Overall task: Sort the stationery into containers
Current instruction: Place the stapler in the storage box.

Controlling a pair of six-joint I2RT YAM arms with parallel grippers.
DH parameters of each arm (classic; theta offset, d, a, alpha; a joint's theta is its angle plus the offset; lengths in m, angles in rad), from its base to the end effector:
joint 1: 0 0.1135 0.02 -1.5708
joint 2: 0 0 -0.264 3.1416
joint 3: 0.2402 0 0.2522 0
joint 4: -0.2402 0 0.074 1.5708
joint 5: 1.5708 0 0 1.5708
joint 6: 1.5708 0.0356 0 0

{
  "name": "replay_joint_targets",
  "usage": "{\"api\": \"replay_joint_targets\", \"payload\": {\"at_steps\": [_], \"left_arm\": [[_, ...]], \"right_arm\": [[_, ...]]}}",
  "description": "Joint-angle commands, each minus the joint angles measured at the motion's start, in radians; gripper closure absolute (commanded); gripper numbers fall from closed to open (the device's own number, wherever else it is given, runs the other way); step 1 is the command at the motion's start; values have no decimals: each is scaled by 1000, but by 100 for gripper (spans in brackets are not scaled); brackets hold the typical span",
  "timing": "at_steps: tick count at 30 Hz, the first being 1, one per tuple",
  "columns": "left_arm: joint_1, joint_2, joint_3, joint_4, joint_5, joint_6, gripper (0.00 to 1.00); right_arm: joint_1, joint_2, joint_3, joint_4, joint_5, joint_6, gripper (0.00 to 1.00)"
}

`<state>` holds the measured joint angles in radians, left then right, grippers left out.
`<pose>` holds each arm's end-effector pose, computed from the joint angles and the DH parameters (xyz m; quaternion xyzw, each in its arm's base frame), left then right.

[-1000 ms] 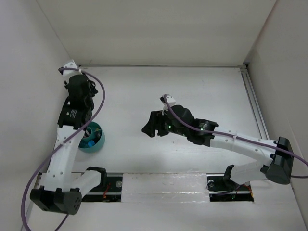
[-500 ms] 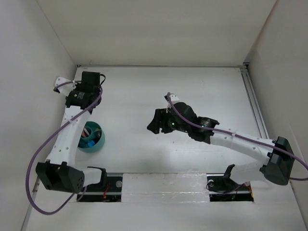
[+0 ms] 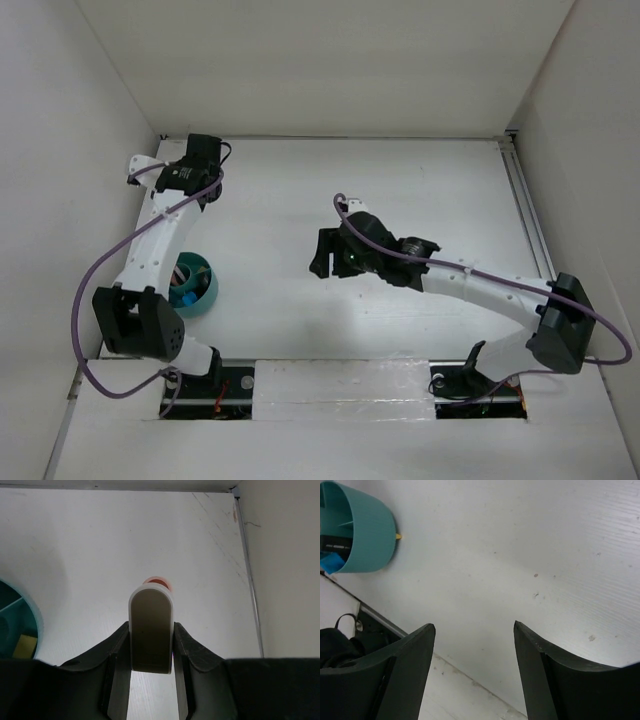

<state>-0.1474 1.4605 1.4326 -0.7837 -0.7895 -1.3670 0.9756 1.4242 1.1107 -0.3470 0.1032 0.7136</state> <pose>0.3061 -0.0199 0.3572 -0.6078 0.6212 0.0246 0.4939 0.1821 0.2624 0.2891 -0.0947 0.8923 0.2975 0.3262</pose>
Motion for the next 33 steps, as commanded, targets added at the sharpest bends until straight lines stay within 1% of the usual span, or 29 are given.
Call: {"api": "replay_joint_targets", "payload": {"at_steps": [1,2,4,5,6,7,9,11,12,15,19,21,26,28,33], "left_arm": [[9,59,61,-52,-65,-81,100],[9,81,75,-93,-65,-154,100],[9,144,123,-169,-45,-249,100],[9,165,146,-251,-45,-294,100],[9,187,172,-303,-45,-404,100],[9,225,196,-346,-33,-429,100],[25,236,212,-347,-33,-440,100],[67,236,186,-319,22,-439,100],[86,222,164,-246,39,-411,100],[144,193,95,-164,64,-369,100],[201,172,84,-179,50,-379,100],[236,144,57,-180,76,-379,100],[247,51,-67,-131,76,-414,100],[247,29,-77,-144,67,-461,100],[247,18,-106,-166,78,-475,100]], "right_arm": [[-11,15,98,-85,104,15,30],[-11,15,107,-96,115,15,31],[-21,24,126,-124,136,26,31],[-32,33,145,-124,136,26,31],[-32,44,155,-138,136,35,31],[-46,44,164,-147,136,35,31],[-55,76,193,-158,124,35,31],[-55,97,213,-182,124,35,31],[-55,119,233,-194,124,35,31],[-55,134,245,-228,133,35,32],[-55,163,276,-250,151,35,32],[-55,188,293,-268,151,35,32],[-55,232,365,-293,142,35,32],[-55,243,376,-303,142,35,34],[-55,252,385,-303,142,35,34]]}}
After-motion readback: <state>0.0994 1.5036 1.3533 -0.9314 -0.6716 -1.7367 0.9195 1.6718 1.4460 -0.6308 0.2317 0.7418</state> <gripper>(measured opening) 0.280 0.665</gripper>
